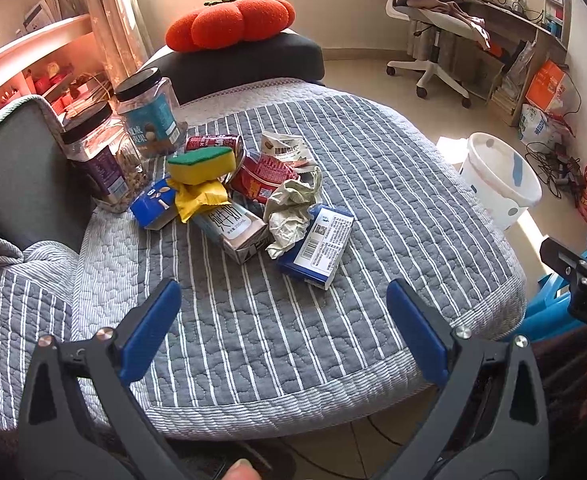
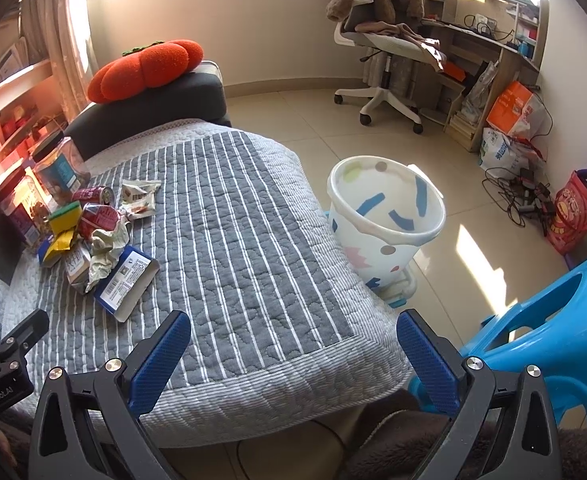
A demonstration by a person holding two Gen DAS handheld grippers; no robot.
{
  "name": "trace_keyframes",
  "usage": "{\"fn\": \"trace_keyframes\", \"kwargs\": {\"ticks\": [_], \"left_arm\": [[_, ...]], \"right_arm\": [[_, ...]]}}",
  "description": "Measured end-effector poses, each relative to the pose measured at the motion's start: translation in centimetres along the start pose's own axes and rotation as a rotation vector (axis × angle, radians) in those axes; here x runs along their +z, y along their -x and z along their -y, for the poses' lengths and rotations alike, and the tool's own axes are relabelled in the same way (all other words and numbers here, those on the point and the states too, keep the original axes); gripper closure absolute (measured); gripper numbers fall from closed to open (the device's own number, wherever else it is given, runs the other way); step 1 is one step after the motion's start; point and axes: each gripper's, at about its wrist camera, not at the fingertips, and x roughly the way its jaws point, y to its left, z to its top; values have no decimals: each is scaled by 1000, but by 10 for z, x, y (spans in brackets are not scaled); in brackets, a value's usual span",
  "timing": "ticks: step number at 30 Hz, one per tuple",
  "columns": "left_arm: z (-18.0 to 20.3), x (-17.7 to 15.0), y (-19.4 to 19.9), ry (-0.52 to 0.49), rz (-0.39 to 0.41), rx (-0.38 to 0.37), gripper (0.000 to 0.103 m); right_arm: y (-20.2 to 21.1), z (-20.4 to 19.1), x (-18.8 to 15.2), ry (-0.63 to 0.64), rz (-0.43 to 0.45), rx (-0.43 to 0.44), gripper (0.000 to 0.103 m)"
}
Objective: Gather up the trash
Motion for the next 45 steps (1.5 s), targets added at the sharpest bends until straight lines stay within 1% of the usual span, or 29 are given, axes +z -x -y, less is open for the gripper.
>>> {"fn": "trace_keyframes", "kwargs": {"ticks": [8,13,15,19,22,24,25,26,30,32,34,38,40,42,43,44,45], "left_arm": [[-2,-1,1,0,14,7,1],[-3,-1,3,12,22,-10,1],[-5,0,1,21,14,-29,1],[-13,4,-8,10,-34,-85,1],[-19,7,-13,-7,-68,-120,1],[-19,11,-16,-39,-87,-147,1],[-18,12,-18,-59,-98,-147,1],[-17,14,-22,-78,-118,-151,1],[-14,20,-47,-116,-241,-234,2],[-13,25,-56,-137,-269,-249,6],[-13,33,-64,-157,-264,-244,8],[-17,51,-85,-186,-246,-228,10],[-17,56,-99,-199,-243,-215,17],[-16,58,-114,-208,-253,-213,22],[-15,59,-121,-211,-259,-212,25],[-13,61,-128,-212,-265,-216,25],[-11,63,-133,-211,-270,-224,26]], "right_arm": [[1,2,-1,-3,4,-7,0],[2,4,-1,-8,9,-14,0],[2,4,-1,-10,12,-20,0],[1,5,0,-8,3,-19,0],[-3,5,3,11,-32,-15,0],[-5,4,6,14,-64,7,0],[-5,4,9,15,-84,30,0],[-5,3,12,20,-105,53,0],[2,-2,33,61,-144,108,0],[4,-5,45,102,-147,105,0],[4,-8,57,146,-147,92,0],[-12,-7,76,182,-170,74,0],[-27,-5,81,192,-185,54,0],[-44,-1,80,176,-204,60,0],[-55,2,77,159,-219,73,0],[-66,5,73,139,-246,86,0],[-78,7,68,119,-295,97,0]]}}
